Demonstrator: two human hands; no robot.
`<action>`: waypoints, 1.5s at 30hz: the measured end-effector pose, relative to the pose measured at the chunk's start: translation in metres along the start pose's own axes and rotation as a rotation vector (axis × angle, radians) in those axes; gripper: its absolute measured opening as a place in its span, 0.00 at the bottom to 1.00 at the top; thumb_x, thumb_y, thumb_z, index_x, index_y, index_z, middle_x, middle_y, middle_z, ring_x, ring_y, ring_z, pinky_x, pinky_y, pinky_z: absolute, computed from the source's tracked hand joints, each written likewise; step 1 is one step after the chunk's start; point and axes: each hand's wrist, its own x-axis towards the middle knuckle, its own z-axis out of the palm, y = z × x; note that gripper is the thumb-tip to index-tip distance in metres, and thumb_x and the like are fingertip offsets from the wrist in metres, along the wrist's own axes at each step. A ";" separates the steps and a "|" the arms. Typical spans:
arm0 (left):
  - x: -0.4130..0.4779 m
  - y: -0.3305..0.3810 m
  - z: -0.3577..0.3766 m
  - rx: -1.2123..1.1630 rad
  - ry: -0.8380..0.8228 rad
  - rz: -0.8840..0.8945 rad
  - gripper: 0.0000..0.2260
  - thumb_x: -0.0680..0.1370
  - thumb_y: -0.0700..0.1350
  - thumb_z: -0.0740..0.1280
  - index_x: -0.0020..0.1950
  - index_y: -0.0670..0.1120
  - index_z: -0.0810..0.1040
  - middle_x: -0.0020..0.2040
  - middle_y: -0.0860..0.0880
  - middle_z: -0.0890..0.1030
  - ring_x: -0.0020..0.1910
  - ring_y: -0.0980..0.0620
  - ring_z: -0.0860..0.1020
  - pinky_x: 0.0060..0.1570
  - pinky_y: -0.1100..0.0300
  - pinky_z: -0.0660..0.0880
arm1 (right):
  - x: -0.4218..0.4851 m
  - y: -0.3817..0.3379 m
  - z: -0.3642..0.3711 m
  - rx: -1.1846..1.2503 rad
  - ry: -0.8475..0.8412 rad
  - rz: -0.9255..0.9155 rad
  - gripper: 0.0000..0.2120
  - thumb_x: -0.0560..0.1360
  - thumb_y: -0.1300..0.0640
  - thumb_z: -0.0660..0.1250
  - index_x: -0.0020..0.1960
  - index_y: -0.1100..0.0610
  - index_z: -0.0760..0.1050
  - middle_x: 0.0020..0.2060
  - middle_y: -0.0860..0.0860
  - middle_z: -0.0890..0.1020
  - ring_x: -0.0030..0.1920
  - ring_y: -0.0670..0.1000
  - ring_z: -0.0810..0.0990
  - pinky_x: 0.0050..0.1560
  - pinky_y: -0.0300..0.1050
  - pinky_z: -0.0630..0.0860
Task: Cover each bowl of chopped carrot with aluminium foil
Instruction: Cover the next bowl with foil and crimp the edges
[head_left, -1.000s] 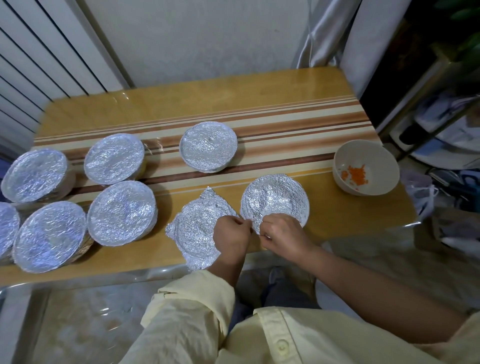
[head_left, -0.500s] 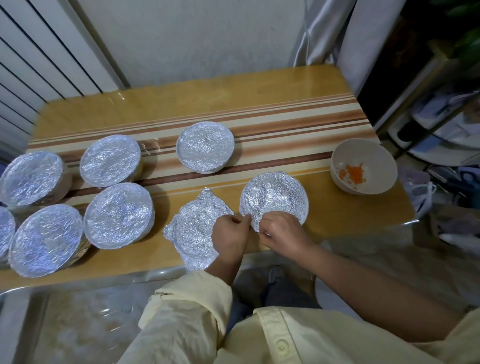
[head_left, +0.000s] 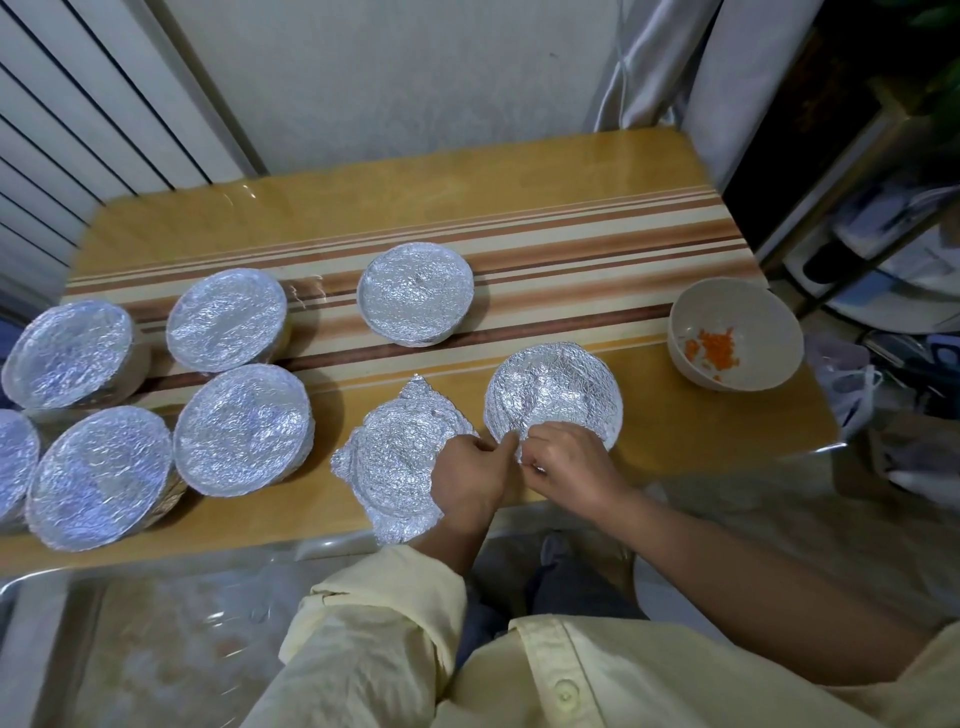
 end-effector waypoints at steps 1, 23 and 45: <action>0.000 -0.001 0.001 0.000 -0.007 -0.004 0.21 0.70 0.64 0.66 0.38 0.47 0.85 0.36 0.49 0.85 0.39 0.47 0.83 0.39 0.59 0.75 | 0.000 0.000 0.000 0.005 0.008 -0.001 0.11 0.61 0.66 0.73 0.29 0.56 0.73 0.27 0.50 0.73 0.29 0.52 0.74 0.29 0.41 0.66; 0.002 0.003 0.000 -0.008 -0.030 -0.013 0.16 0.72 0.55 0.69 0.37 0.44 0.85 0.35 0.45 0.83 0.40 0.43 0.83 0.36 0.60 0.72 | -0.005 0.007 -0.012 0.028 0.014 -0.001 0.12 0.59 0.56 0.81 0.34 0.56 0.79 0.30 0.49 0.77 0.31 0.52 0.78 0.31 0.41 0.70; 0.000 0.006 0.003 0.021 -0.062 0.013 0.14 0.73 0.52 0.66 0.36 0.44 0.85 0.36 0.45 0.84 0.40 0.43 0.83 0.40 0.57 0.76 | -0.005 0.009 -0.008 0.012 -0.022 0.031 0.10 0.59 0.66 0.75 0.30 0.56 0.75 0.28 0.49 0.75 0.30 0.51 0.76 0.33 0.38 0.65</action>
